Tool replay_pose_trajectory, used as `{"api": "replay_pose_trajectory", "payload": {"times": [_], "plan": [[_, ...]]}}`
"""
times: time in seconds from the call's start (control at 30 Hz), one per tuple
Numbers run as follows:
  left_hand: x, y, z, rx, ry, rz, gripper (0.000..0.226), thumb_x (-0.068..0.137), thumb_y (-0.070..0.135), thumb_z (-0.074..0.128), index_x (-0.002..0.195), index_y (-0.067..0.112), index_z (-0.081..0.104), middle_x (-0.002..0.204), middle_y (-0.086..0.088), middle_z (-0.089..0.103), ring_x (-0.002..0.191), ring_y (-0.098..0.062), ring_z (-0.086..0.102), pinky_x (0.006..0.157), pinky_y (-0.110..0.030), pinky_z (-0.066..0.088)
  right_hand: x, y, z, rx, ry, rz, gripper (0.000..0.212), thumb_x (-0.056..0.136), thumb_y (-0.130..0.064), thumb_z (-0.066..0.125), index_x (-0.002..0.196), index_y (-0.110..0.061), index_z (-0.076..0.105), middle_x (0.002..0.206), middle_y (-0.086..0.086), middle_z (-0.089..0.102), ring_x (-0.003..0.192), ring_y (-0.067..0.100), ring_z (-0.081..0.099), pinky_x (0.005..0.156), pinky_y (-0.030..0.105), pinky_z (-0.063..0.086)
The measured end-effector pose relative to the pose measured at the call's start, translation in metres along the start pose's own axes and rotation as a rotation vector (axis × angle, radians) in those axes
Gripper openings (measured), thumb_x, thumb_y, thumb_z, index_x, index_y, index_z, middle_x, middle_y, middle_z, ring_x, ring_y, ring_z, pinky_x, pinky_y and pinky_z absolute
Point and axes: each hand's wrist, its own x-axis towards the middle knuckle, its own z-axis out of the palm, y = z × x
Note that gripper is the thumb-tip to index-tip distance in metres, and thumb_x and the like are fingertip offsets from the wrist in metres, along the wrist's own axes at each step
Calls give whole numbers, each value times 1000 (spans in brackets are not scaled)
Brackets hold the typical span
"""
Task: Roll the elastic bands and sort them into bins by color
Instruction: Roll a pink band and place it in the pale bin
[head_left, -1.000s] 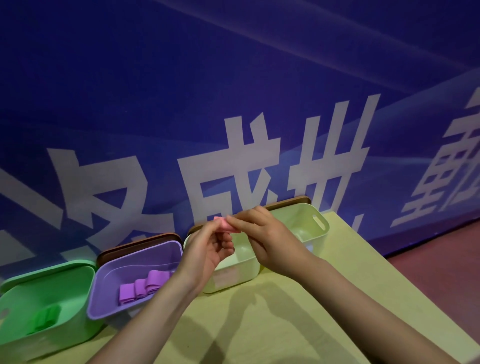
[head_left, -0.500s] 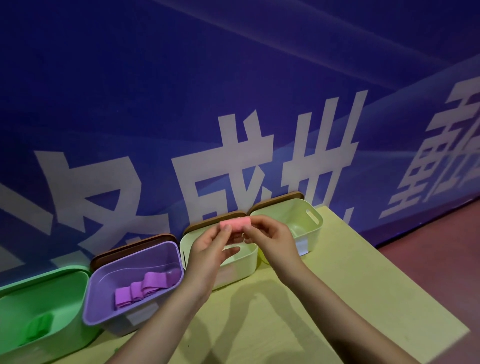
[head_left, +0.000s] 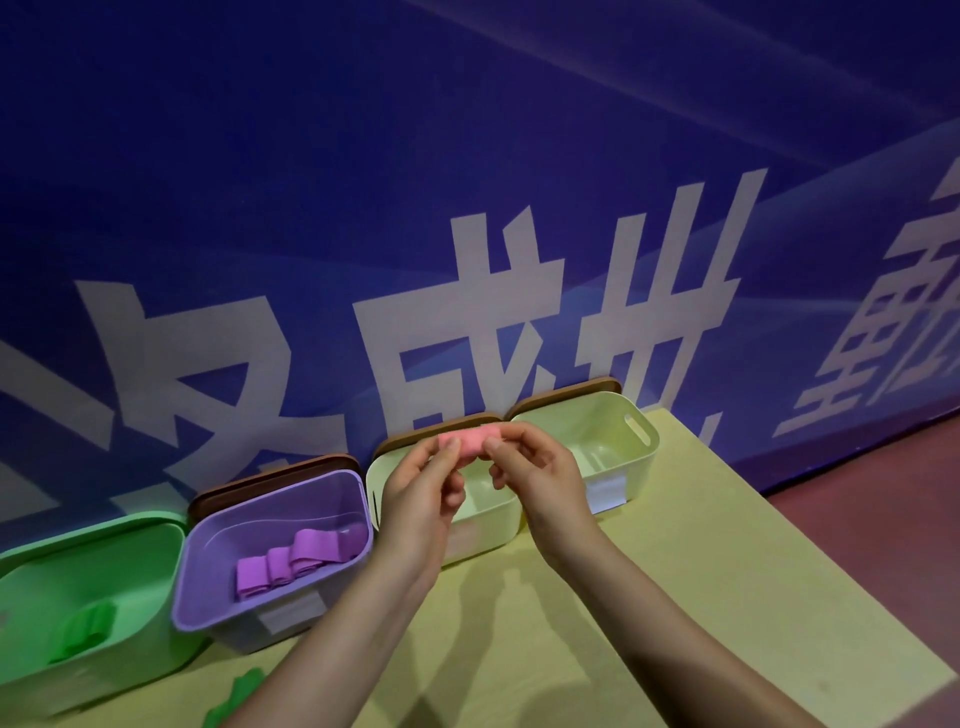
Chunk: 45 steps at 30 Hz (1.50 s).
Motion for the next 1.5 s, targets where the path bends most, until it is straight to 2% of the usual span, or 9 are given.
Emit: {"api": "replay_pose_trajectory", "payload": {"times": [0.2, 0.37, 0.57, 0.7, 0.8, 1.0, 1.13, 1.33, 1.5], "plan": [[10, -10, -4, -107, 19, -42, 20, 95, 13, 53, 109, 7, 66, 82, -4, 66, 67, -8, 59, 55, -17, 45, 11, 22, 6, 151, 39, 161, 11, 86, -16, 68, 95, -17, 74, 93, 5, 71, 82, 11, 64, 72, 23, 49], [24, -23, -11, -135, 4, -114, 26, 96, 12, 49, 117, 5, 62, 110, -6, 71, 95, -18, 68, 73, -24, 45, 28, 44, 11, 92, 59, 262, 5, 86, -12, 68, 89, -8, 71, 86, 6, 67, 82, 16, 62, 73, 23, 49], [79, -34, -57, 183, 208, -240, 20, 96, 15, 52, 115, 17, 54, 101, -4, 64, 91, -21, 63, 69, -28, 47, 74, 64, 6, -76, 69, 376, 26, 91, -7, 58, 67, -14, 65, 71, -2, 70, 83, 15, 67, 74, 23, 51], [121, -59, -115, 476, 388, -202, 20, 92, 12, 51, 110, 20, 57, 107, -9, 66, 94, -23, 59, 82, -37, 49, 118, 108, 8, -568, 9, 483, 36, 88, -8, 56, 53, -18, 58, 52, -10, 59, 66, 12, 59, 57, 19, 42], [140, -76, -136, 676, 432, -169, 24, 92, 10, 51, 114, 13, 59, 109, -10, 65, 91, -22, 56, 72, -30, 44, 148, 152, 12, -908, -122, 578, 32, 88, -17, 53, 59, -14, 66, 55, -3, 55, 54, 12, 51, 51, 23, 38], [170, -106, -149, 1024, 387, -102, 27, 87, 14, 58, 114, 17, 60, 110, -10, 55, 93, -32, 60, 78, -42, 50, 181, 229, 19, -1095, -338, 770, 23, 76, -10, 54, 71, -9, 77, 73, 8, 71, 71, 21, 66, 73, 30, 56], [181, -114, -153, 1060, 384, -53, 29, 87, 6, 55, 115, 15, 59, 107, -10, 50, 93, -31, 58, 77, -44, 50, 190, 255, 28, -1145, -356, 785, 24, 87, -18, 56, 87, -2, 74, 83, 11, 70, 80, 24, 67, 75, 29, 53], [182, -124, -158, 982, 401, -1, 33, 85, 1, 53, 112, 17, 60, 99, -2, 44, 89, -31, 58, 77, -47, 50, 196, 268, 38, -1161, -387, 813, 39, 92, -23, 54, 54, -16, 57, 62, 4, 58, 71, 21, 58, 59, 21, 42], [181, -131, -162, 965, 413, 26, 33, 86, 3, 53, 113, 21, 59, 102, -1, 44, 91, -29, 57, 76, -48, 51, 201, 279, 40, -1153, -434, 759, 32, 89, -26, 58, 61, -13, 66, 61, 4, 58, 64, 18, 55, 55, 21, 40]]}}
